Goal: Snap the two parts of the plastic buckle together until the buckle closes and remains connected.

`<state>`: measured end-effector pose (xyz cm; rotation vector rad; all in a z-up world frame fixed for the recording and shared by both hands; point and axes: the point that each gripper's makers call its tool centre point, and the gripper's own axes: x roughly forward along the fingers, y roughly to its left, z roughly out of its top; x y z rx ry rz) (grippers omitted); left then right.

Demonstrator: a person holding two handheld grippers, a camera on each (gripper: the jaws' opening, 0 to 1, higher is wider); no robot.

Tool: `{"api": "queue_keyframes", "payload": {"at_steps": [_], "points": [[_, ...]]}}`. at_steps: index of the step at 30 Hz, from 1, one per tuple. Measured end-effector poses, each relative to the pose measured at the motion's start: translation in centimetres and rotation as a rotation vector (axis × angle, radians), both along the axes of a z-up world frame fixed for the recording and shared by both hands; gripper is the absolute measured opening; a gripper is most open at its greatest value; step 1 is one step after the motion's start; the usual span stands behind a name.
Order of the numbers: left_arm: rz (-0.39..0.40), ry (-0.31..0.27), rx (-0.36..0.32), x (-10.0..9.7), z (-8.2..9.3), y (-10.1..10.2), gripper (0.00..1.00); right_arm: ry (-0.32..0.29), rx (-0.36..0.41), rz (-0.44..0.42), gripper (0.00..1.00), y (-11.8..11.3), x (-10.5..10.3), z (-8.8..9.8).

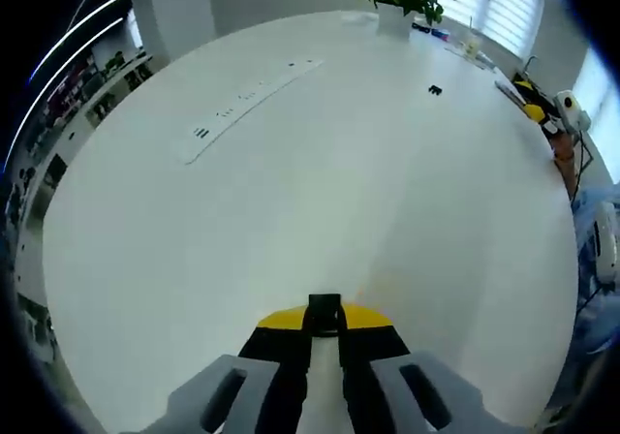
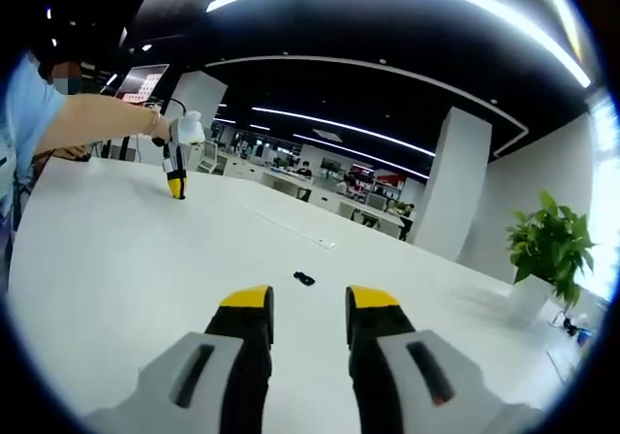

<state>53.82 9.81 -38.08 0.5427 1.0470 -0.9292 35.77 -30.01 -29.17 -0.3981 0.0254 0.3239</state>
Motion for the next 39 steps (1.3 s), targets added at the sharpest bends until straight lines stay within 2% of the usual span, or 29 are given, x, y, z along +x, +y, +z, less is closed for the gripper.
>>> {"api": "queue_keyframes", "payload": {"at_steps": [14,19,39], "points": [[-0.024,0.003,0.034,-1.0,0.0,-0.3,0.09,0.009,0.002,-0.005,0.29,-0.2,0.0,-0.2],[-0.048,0.007,0.039,-1.8,0.0,-0.5,0.09,0.012,0.002,-0.002,0.29,-0.1,0.0,-0.2],[-0.063,0.024,0.05,-2.8,0.1,-0.8,0.09,0.021,0.001,0.001,0.29,-0.2,0.1,-0.4]]}}
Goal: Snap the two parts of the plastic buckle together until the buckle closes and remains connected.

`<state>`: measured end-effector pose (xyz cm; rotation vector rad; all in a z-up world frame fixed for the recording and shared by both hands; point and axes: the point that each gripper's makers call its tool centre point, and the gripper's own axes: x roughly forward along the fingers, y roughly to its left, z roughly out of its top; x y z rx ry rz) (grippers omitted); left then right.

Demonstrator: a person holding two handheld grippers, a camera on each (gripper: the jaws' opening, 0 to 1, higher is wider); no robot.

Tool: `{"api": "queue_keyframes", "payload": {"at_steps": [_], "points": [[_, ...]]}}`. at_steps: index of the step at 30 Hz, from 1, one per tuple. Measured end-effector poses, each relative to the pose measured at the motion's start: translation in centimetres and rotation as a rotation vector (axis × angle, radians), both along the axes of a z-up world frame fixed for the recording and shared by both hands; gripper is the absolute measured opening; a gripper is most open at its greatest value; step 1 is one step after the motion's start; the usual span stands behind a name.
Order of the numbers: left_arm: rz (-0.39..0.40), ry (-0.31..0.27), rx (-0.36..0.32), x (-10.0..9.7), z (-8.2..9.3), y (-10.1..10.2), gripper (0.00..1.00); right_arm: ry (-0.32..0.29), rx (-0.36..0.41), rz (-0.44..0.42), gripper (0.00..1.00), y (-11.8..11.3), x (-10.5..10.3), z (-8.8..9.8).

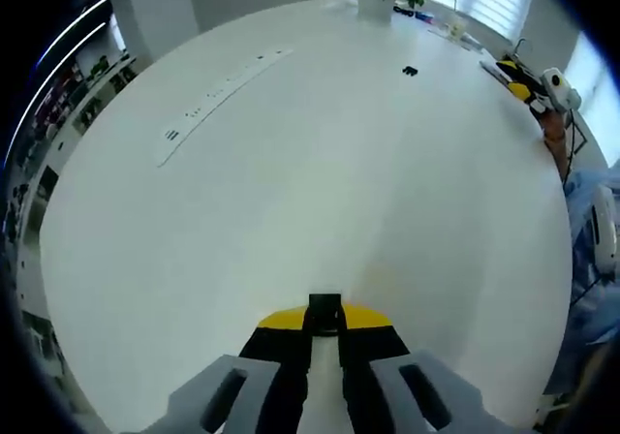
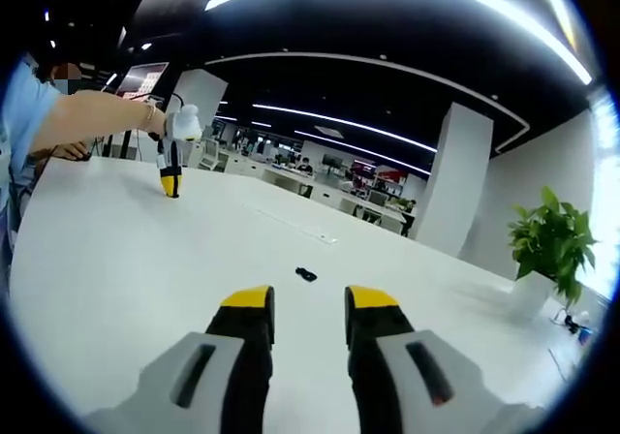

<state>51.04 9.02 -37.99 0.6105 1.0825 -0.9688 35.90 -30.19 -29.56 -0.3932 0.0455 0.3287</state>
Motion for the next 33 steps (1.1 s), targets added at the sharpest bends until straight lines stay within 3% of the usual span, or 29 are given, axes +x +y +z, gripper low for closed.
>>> {"api": "queue_keyframes", "payload": {"at_steps": [10,33], "points": [[-0.004,0.015,0.035,-1.4,0.0,-0.3,0.09,0.005,0.002,-0.003,0.29,-0.1,0.0,-0.1],[-0.039,0.022,0.007,-4.4,0.0,-0.8,0.09,0.02,-0.001,-0.006,0.29,-0.1,0.0,-0.5]]}}
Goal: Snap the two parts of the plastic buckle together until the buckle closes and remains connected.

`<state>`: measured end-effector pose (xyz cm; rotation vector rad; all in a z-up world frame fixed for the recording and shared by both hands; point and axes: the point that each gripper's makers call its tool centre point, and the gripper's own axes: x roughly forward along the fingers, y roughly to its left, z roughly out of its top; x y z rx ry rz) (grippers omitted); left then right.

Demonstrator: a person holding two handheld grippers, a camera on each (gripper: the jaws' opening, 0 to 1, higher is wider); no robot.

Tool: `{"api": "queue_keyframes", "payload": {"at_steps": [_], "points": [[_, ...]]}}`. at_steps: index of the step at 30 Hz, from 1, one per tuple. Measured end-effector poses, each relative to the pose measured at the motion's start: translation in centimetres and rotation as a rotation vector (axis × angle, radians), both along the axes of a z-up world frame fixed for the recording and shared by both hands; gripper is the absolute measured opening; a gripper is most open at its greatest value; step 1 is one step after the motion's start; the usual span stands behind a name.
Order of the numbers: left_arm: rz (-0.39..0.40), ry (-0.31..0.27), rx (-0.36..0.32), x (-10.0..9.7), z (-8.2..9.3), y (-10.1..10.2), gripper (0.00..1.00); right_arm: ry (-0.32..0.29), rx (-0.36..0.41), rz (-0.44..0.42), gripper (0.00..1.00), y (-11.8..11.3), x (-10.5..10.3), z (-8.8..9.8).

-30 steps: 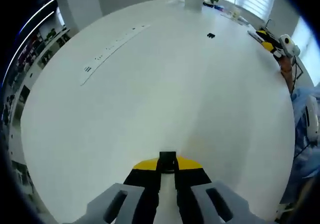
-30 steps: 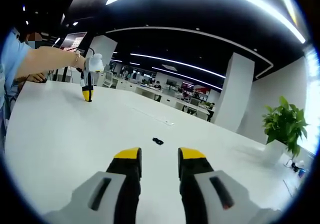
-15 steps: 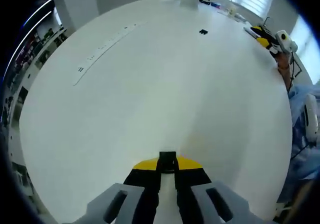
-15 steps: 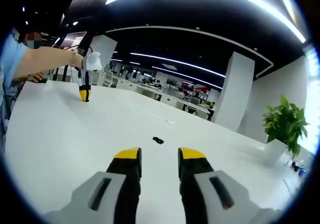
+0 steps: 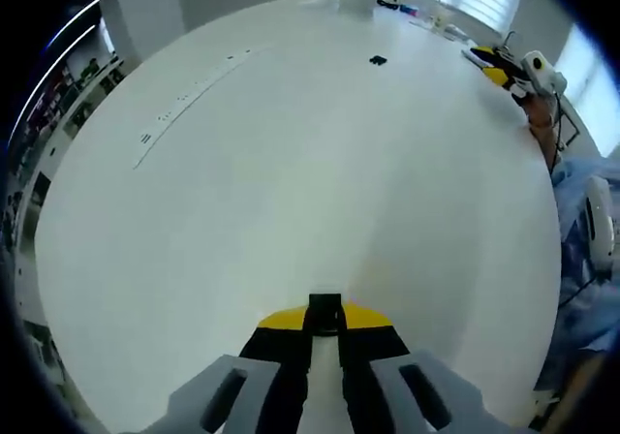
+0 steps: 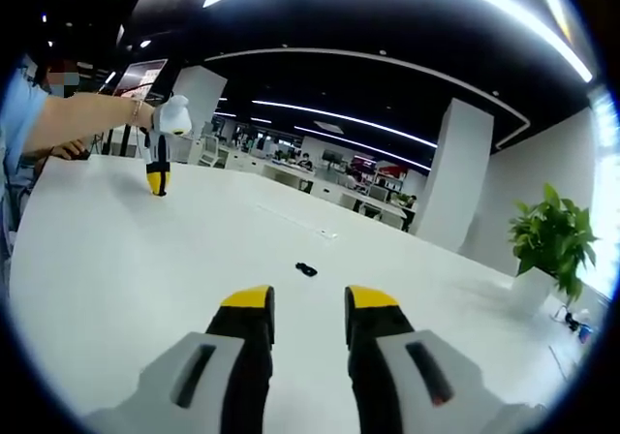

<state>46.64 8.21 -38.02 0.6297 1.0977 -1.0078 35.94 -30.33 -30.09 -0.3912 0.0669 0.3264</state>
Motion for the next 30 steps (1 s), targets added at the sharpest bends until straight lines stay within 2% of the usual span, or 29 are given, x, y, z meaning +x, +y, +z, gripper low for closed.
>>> {"api": "queue_keyframes", "payload": {"at_steps": [5,11,14,30], "points": [[-0.018,-0.001,0.004,-0.6,0.0,-0.1,0.09,0.001,-0.001,-0.001,0.29,0.0,0.0,0.0],[-0.002,0.019,0.002,-1.1,0.0,-0.1,0.09,0.0,0.003,-0.005,0.28,-0.1,0.0,0.0],[0.025,0.04,-0.001,-1.8,0.0,-0.1,0.09,-0.004,0.001,0.001,0.28,0.1,0.0,0.1],[0.006,0.05,-0.013,-4.9,0.1,0.2,0.09,0.004,-0.003,-0.005,0.28,0.0,0.1,-0.1]]}}
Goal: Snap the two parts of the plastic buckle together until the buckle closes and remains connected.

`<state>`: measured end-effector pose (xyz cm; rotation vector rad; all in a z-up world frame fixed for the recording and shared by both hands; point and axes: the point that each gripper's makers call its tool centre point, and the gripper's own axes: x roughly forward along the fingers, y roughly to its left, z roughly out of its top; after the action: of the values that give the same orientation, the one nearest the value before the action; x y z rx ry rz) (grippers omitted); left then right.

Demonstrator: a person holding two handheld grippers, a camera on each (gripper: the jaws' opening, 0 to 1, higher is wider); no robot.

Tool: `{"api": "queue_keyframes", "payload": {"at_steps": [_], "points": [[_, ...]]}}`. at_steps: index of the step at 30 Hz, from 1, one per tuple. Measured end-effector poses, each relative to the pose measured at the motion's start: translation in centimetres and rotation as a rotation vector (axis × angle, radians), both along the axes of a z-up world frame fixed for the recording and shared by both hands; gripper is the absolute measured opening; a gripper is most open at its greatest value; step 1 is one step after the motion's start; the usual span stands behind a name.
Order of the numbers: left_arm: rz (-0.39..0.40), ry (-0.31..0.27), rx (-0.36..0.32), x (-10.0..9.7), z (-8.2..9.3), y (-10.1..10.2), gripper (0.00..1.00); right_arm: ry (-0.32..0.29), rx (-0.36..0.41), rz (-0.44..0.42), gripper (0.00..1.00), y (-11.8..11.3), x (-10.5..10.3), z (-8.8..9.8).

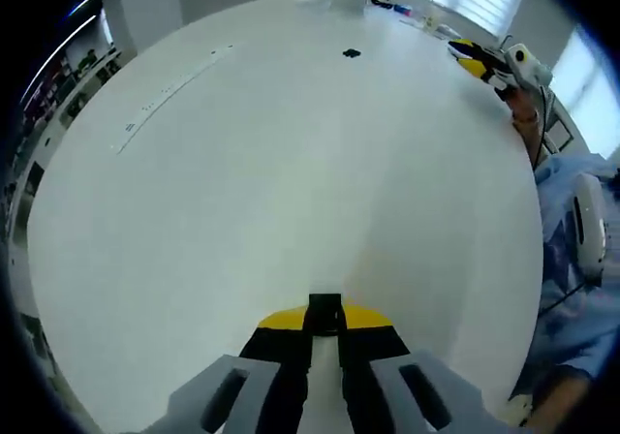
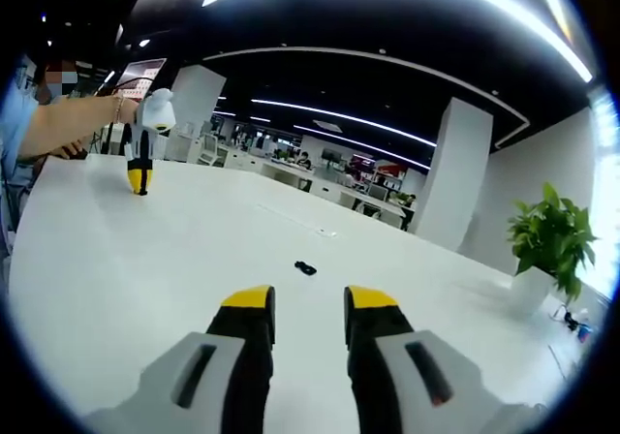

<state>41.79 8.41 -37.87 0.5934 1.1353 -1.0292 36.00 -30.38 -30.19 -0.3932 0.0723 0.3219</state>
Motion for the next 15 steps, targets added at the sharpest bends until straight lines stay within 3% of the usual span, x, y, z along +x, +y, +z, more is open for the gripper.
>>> {"api": "queue_keyframes", "payload": {"at_steps": [15], "points": [[-0.021,0.023,-0.032,-2.9,-0.1,0.1,0.09,0.008,-0.011,-0.013,0.28,-0.3,0.1,-0.2]]}}
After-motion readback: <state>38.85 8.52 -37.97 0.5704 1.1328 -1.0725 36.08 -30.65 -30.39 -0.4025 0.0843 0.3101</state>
